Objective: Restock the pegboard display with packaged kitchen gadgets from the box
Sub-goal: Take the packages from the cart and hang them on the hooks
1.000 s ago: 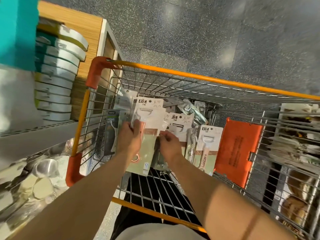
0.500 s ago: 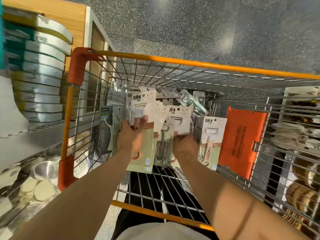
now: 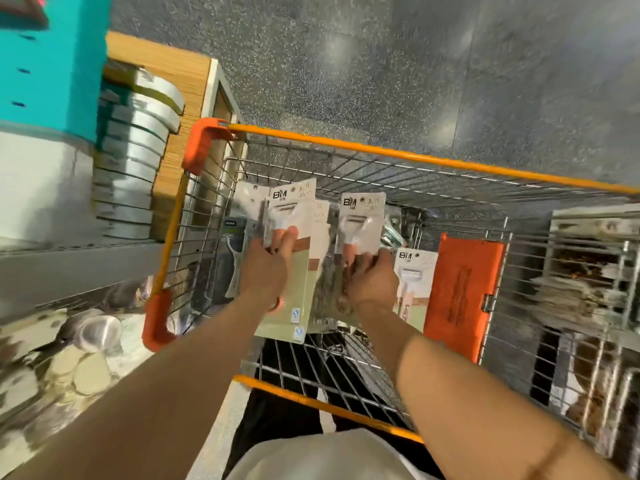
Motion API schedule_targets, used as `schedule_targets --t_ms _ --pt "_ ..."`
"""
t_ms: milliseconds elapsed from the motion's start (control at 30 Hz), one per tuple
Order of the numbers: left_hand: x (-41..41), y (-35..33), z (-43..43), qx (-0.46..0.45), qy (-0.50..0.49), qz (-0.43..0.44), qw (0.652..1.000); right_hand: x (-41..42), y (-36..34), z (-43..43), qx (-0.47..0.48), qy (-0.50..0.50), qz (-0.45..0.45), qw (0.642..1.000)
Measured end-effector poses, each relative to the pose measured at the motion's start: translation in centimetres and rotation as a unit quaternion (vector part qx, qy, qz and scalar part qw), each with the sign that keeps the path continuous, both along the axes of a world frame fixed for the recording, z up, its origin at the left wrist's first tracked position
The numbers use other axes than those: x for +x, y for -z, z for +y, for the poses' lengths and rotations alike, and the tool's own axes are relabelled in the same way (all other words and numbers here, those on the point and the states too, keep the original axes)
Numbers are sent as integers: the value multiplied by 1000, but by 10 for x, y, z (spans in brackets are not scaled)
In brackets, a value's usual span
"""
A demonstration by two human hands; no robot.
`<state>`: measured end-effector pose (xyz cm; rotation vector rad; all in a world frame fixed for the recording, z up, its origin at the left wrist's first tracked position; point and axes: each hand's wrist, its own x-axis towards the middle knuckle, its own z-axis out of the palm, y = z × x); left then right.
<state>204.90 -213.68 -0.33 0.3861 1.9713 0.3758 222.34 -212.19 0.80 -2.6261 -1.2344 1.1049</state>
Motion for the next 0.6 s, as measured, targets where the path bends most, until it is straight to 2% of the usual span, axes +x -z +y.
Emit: schedule_targets --t_ms 133,267,333,467,600 --pt "3 -39 -4 58 -3 -1 998 -7 -43 1 49 -5 68 996" --pt "1 -83 -9 88 -92 -17 992 -18 -86 -7 112 -22 129 985" --pt "0 -112 -16 101 -98 -21 990 -23 -105 -11 124 -31 147 981" --pt "-2 -168 -39 172 -116 29 978 -30 -159 -17 167 -40 203 964" --pt "-9 -227 -70 224 -172 66 957 -44 -222 -29 226 -97 246 937"
